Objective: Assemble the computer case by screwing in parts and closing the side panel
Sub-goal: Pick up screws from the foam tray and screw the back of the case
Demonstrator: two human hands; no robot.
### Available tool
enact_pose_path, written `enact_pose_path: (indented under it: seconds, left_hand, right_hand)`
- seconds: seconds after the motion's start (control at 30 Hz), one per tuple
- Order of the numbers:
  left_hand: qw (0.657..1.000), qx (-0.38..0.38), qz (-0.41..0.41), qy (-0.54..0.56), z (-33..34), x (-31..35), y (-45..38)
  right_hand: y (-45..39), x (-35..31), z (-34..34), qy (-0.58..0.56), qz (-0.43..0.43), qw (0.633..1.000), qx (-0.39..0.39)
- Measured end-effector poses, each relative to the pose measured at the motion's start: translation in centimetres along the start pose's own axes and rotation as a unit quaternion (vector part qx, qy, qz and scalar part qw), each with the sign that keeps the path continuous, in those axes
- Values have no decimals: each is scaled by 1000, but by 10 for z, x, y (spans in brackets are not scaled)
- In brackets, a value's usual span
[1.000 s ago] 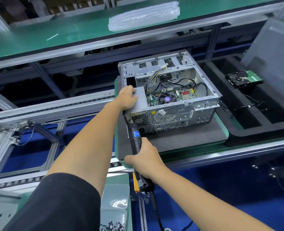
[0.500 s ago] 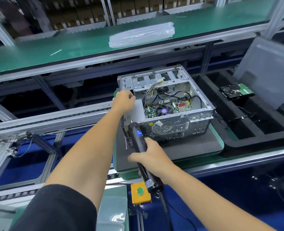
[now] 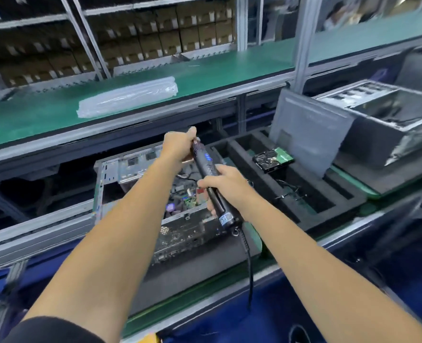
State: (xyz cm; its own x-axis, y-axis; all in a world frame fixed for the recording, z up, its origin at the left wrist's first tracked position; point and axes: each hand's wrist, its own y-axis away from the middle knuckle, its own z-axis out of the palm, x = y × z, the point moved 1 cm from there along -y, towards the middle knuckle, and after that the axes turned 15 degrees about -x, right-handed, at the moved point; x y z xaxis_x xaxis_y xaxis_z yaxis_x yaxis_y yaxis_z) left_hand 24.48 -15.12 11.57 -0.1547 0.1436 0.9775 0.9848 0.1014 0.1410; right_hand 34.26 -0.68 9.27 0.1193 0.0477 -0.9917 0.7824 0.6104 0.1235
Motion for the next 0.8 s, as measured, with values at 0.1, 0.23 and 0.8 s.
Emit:
enact_pose_path:
  seconds: [0.1,0.23,0.8]
  left_hand:
    - [998,28,17,-62,59,8,-42]
    - [989,28,-22,-145,133,-2,-106]
    - [636,-240,-141,-720,213,-173,-168]
  right_hand:
    - [-8,9,-68,-12,20,1000,-8]
    - [-22,38,-161,-11,77,997,-27]
    - [-74,157,-281,-82,190,976,-71]
